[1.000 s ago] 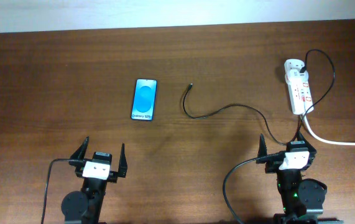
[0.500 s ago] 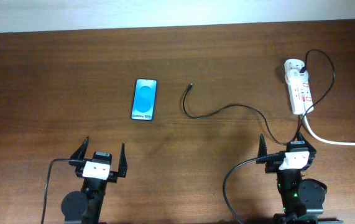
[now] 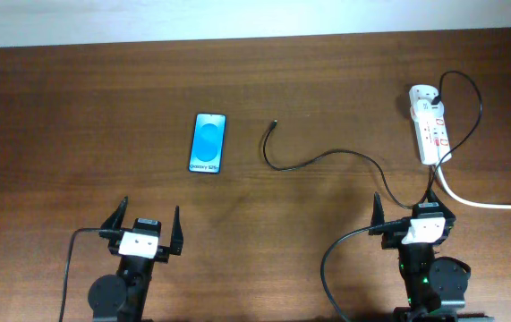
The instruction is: Plug charger to phone and switch on socket
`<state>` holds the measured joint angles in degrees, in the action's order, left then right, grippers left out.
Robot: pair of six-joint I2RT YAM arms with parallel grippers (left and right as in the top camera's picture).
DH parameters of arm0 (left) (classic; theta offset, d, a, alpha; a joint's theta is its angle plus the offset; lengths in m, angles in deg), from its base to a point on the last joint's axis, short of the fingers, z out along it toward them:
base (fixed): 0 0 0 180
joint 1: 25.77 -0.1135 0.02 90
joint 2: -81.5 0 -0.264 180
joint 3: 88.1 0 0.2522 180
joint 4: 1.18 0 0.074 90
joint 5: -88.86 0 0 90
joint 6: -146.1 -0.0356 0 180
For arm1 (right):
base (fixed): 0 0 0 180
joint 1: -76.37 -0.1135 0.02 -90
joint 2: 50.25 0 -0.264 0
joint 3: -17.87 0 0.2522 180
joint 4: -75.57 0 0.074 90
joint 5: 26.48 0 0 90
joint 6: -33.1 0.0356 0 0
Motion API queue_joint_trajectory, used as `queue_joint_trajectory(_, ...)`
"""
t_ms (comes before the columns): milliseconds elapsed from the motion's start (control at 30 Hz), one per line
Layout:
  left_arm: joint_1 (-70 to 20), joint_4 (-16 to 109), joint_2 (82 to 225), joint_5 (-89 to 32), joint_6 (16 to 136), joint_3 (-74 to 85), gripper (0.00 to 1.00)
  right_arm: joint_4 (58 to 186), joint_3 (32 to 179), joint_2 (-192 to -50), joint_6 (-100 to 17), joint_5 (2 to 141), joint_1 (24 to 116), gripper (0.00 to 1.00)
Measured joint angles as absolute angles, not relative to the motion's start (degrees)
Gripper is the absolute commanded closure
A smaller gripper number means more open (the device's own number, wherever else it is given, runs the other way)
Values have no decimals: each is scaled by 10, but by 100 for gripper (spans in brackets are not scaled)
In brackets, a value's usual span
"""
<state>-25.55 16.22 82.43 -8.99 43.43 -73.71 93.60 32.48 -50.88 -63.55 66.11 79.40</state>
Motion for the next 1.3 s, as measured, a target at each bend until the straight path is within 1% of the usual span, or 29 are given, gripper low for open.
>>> queue_joint_trajectory(567,-255,160,824,-90,435,-737,1,936,325,-509,-636,661,794,2)
queue_joint_trajectory(767,-255,140,825,-90,486,-734,1,936,325,-509,-636,661,794,2)
queue_joint_trajectory(933,-255,176,871,-90,498,-653,1,936,325,-509,-636,661,794,2)
queue_joint_trajectory(1300,-255,275,1099,-90,499,-385,1,936,325,-509,-635,661,794,2)
